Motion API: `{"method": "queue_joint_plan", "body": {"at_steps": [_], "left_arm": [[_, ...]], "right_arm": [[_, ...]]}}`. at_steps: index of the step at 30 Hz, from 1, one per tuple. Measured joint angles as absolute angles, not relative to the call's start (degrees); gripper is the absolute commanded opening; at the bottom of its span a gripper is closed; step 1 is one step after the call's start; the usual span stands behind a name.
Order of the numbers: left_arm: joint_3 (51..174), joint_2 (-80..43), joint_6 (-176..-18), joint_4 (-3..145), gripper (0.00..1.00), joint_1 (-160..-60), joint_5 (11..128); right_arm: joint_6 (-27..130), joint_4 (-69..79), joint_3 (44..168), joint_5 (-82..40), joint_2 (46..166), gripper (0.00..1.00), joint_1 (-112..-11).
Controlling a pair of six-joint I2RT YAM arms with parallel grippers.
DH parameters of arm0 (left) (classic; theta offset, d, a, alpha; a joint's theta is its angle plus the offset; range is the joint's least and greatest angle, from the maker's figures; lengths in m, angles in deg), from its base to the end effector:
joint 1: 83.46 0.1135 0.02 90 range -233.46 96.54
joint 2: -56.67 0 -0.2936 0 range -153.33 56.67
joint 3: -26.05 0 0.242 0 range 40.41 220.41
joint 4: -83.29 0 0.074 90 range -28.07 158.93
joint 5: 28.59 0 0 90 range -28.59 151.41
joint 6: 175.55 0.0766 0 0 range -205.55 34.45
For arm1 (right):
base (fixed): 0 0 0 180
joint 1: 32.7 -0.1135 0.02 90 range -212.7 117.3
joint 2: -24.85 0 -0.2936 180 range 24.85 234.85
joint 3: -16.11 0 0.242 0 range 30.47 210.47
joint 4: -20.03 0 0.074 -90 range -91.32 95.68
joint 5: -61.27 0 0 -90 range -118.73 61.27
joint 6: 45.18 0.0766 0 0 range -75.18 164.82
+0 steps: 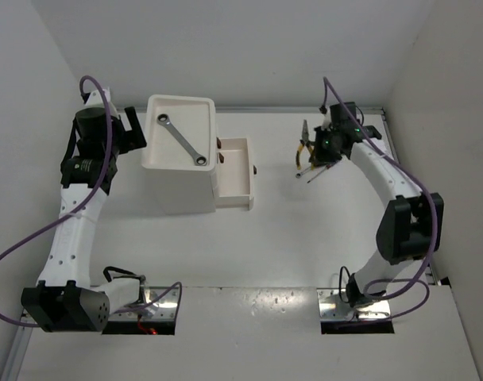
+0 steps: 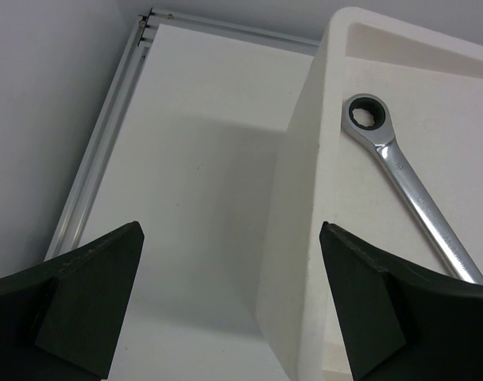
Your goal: Sort the tools into containers
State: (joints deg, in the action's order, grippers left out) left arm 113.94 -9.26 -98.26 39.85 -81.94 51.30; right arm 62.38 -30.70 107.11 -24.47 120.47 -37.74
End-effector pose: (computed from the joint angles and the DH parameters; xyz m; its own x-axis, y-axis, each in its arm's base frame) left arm 0.2633 0.0204 0.4174 -0.3154 -0.2250 -0.9219 -0.2653 0.9536 -0.1420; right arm 0.3735 0.0387 0.2625 -0.8204 0.2297 -0.5236 0.1236 0.9654 0.2298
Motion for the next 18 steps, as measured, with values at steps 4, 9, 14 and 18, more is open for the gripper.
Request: {"method": "queue_joint_plan", "body": {"at_steps": [4,9,14,18], "left_arm": [[113.94,-9.09,-98.26,39.92,1.0,-81.94,51.15],[113.94,-9.09,-98.24,39.89,1.0,-81.94,50.54],[113.92,-9.09,-98.05,39.89,1.0,-81.94,49.73],[113.6,-9.09,-98.05,39.92,1.0,-81.94,49.31]], "right_arm": [[64.3,-29.46,113.69,-22.7,122.72,0.0,-45.87],[68.37,-30.53,125.62,-21.63,135.72,0.0,-53.26],[72.28,-31.75,135.72,-21.11,147.63,0.0,-56.97],[73.81,-32.45,137.38,-21.15,150.67,0.0,-58.92]]}}
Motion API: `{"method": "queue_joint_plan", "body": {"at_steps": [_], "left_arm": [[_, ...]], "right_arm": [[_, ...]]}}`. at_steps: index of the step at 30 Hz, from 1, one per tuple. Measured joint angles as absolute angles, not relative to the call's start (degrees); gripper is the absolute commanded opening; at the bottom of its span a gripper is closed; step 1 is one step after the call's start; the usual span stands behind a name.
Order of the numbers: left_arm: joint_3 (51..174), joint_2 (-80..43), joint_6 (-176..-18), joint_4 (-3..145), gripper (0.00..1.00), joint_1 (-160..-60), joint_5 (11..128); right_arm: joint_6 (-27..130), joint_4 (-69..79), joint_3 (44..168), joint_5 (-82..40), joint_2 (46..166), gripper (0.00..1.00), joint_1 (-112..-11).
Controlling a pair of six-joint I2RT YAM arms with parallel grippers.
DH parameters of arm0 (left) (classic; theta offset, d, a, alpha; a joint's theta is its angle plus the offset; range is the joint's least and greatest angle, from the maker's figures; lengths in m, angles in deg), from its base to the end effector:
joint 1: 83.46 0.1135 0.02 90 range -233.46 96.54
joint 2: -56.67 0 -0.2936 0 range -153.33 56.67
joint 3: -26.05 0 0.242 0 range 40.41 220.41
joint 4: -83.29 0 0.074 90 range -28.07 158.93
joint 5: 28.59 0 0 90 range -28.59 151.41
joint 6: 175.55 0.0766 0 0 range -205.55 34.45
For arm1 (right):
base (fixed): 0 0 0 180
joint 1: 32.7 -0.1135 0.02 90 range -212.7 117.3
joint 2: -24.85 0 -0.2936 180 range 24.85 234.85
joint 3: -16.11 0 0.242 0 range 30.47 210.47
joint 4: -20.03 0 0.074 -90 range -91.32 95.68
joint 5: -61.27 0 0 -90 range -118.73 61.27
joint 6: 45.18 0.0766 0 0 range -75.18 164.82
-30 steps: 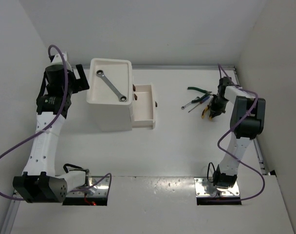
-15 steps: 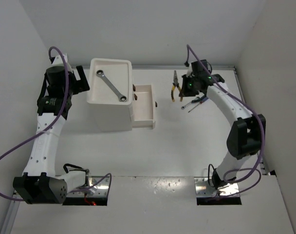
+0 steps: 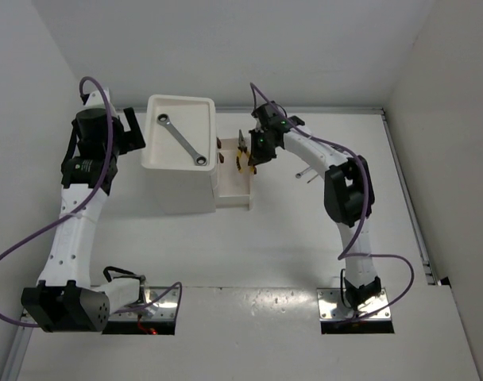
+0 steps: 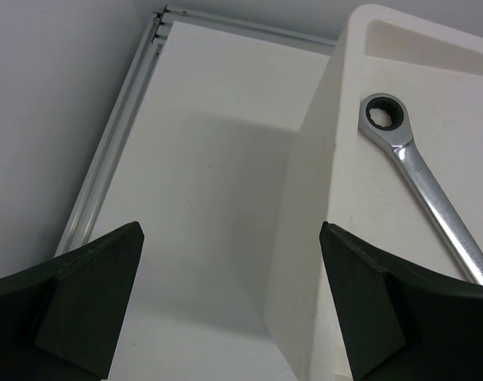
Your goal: Sort the tools into containers
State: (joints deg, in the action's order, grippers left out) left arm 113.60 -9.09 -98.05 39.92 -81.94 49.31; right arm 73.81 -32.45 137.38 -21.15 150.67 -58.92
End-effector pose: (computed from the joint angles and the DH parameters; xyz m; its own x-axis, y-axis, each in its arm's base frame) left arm 0.2621 0.0230 0.4163 -0.3112 -0.2200 -0.9245 -0.2951 0.9471 -0.1260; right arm 0.4572 0.2364 0.2066 -0.9018 0.0914 -0.4224 -0.0746 0.9297 0.3606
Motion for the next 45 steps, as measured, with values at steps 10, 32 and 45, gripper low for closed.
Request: {"method": "queue_joint_plan", "body": {"at_steps": [10,32,45], "left_arm": [[113.18,-10.81,-98.26,39.89,1.0,-81.94,50.36],[117.77,-17.55,-96.95,39.87,0.69,-82.42,60.66],[117.77,-20.87,-93.46,38.06,0.21,-85.83,60.33]], "right_arm": [[75.65,-32.76,137.82,-19.93,151.42,0.53,-61.63],[66.91,-29.28,123.02,-27.05,136.36,0.36,-53.21],[64.17,-28.82,122.91,-29.15,146.32,0.36,-55.36]]}}
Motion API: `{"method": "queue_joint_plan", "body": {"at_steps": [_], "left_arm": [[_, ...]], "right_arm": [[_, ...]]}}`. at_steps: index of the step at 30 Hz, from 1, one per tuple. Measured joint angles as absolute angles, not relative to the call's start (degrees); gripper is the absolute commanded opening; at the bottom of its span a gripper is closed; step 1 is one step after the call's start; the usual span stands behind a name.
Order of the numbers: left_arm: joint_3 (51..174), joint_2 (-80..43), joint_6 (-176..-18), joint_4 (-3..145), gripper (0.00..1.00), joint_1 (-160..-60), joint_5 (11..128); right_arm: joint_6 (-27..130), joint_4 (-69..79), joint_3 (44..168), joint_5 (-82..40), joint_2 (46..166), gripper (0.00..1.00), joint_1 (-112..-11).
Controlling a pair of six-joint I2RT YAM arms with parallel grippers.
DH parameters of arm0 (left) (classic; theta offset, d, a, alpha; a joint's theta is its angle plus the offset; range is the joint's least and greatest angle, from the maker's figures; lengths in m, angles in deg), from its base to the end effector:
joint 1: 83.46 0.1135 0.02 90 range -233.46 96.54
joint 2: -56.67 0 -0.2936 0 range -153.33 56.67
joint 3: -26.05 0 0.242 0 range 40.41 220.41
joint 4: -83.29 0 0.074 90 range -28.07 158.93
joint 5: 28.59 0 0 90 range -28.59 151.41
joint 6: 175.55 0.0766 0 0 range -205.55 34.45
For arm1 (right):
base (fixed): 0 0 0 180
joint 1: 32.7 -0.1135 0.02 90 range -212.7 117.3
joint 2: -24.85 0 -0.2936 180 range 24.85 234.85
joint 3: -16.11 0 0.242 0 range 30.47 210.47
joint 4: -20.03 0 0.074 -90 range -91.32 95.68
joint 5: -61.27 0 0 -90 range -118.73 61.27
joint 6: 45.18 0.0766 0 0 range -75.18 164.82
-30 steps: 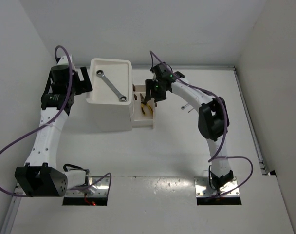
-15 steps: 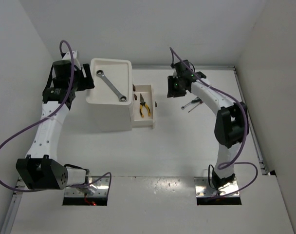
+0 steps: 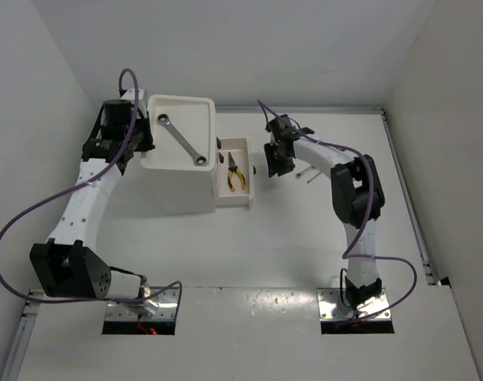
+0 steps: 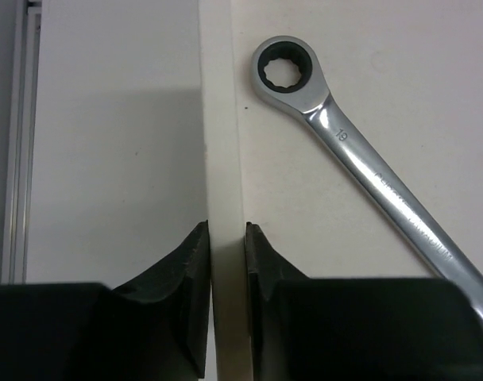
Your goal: Sort the tools into containers
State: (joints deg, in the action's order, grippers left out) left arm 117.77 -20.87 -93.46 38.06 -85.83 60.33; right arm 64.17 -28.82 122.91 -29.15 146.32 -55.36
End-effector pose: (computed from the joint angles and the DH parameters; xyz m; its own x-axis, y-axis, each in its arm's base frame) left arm 0.3201 -0.0118 0.3818 -0.5139 -0.1164 -0.8499 -0.0459 0.9931 -0.1083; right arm 0.4381 0.1823 0.1678 -0.9060 -0.0192 -0.4229 -0.0870 0.9861 0.1415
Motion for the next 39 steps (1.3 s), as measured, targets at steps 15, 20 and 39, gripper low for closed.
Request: {"method": "queue_joint_plan", "body": {"at_steps": [15,20,39], "left_arm": [[117.55,-21.0,-93.94,38.32,0.0,-88.01,54.6],[116.65,-20.56,-94.85,39.28,0.0,-88.39,54.06],[113.88,-18.94,-95.66,42.28,0.0,-88.74,54.3]], "right_arm": [[66.82,-25.66,127.04,-29.46,151.26,0.36,-59.27],[70.66,-24.43,128.55,-24.87,152.64,0.36,-61.02],[87.78,-5.9,126.06,3.04,159.28,0.49,-61.37]]}}
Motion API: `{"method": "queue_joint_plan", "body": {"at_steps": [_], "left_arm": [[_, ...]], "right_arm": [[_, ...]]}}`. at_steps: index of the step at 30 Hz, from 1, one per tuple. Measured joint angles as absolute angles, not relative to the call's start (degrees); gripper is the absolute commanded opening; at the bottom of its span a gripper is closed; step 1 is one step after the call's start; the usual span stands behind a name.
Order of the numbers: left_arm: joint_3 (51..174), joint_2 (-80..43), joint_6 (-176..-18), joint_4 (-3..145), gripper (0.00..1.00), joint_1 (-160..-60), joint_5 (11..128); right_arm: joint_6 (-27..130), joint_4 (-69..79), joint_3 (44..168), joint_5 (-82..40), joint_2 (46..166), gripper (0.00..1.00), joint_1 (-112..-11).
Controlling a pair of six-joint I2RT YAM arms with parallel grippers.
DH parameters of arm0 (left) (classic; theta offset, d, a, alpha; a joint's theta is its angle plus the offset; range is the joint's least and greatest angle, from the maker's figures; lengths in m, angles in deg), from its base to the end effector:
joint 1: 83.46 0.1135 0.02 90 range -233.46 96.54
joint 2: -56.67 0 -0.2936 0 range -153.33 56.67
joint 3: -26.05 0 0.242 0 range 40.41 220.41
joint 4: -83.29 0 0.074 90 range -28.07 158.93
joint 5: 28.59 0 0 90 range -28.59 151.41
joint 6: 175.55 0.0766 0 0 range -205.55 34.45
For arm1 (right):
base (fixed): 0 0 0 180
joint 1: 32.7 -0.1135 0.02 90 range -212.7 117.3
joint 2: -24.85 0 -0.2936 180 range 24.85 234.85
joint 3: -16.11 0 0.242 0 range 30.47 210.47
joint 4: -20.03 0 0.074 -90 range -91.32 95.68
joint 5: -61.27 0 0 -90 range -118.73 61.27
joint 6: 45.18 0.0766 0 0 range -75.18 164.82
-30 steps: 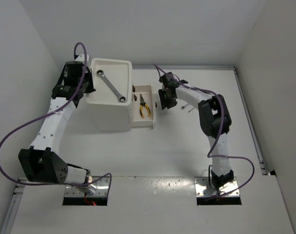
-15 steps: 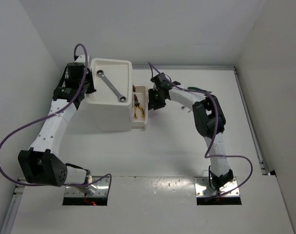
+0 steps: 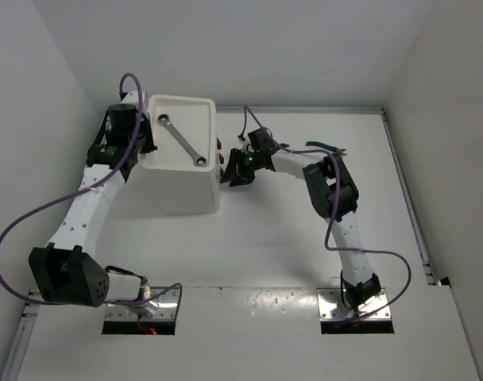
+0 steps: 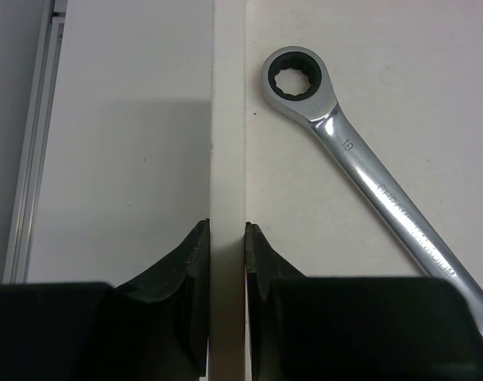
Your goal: Sort the tools into containers
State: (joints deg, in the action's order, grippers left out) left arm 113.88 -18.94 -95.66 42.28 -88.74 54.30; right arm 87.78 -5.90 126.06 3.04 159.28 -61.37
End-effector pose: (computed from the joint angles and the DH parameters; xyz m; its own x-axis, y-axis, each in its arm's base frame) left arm 0.3146 -0.0195 0.3769 -0.4692 -0.1316 -0.8732 -0.1006 0.9904 -0.0952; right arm 0.4496 0.2918 0.1157 -0.9734 0.1281 -0.1899 -0.0532 0.6800 0.7312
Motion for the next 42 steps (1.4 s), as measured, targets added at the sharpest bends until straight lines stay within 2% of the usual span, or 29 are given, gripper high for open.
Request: {"method": "queue_joint_plan", "body": {"at_steps": [7,8,9,12,13,16,19,23,25,26,28,29,31,32,35,42], "left_arm": [[113.62,-18.81,-95.58,42.56,0.0,-88.74,54.36],[113.62,-18.79,-95.49,42.56,0.04,-88.74,54.38],[113.62,-18.79,-95.29,42.54,0.14,-88.74,54.47],[113.62,-18.79,-94.55,42.47,0.34,-88.74,54.95],[113.62,-18.79,-94.09,42.47,0.48,-88.74,55.26],[113.62,-18.88,-92.73,41.34,0.66,-89.28,58.73],[113.62,-18.9,-91.09,40.79,0.67,-89.41,60.9],[113.62,-18.9,-89.98,40.55,0.67,-89.37,61.62],[113.64,-18.9,-89.81,40.53,0.64,-89.37,61.51],[113.64,-18.9,-89.74,40.51,0.57,-89.33,61.44],[113.75,-18.97,-89.56,40.27,0.5,-88.98,61.2],[113.88,-19.01,-89.41,40.05,0.41,-88.8,61.07],[114.67,-19.47,-89.35,39.09,0.3,-88.45,60.72],[115.17,-19.75,-89.17,38.45,0.13,-88.28,60.42],[116.55,-21.24,-91.73,38.36,0.0,-88.1,60.5],[117.7,-22.31,-91.14,37.64,0.0,-88.25,62.43]], "right_arm": [[89.88,0.66,120.16,12.22,158.43,0.5,-59.27],[89.88,1.77,117.88,14.37,157.05,0.52,-58.42],[89.86,2.98,115.76,16.77,155.5,0.52,-57.19],[88.22,4.97,111.98,23.57,151.33,0.53,-52.01],[86.95,5.75,111.78,26.12,150.17,0.53,-49.8],[79.98,5.97,112.29,31.83,147.46,0.53,-44.32],[64.02,-2.51,115.68,34.26,145.91,0.53,-41.83],[40.06,-14.42,120.22,35.2,144.97,0.54,-43.66],[31.63,-17.72,121.31,35.15,144.79,0.56,-45.45],[28.31,-18.79,121.77,35.04,144.79,0.56,-46.53],[23.32,-18.84,122.21,34.58,144.81,0.57,-48.34],[21.62,-18.33,122.3,34.39,144.81,0.57,-49.26],[19.26,-16.21,122.23,34.01,144.81,0.57,-50.61],[18.38,-14.6,122.01,33.64,144.81,0.57,-51.18],[16.28,-10.33,121.58,32.73,144.84,0.57,-52.19],[14.58,-1.24,121.01,32.09,145.56,0.5,-52.71]]}}
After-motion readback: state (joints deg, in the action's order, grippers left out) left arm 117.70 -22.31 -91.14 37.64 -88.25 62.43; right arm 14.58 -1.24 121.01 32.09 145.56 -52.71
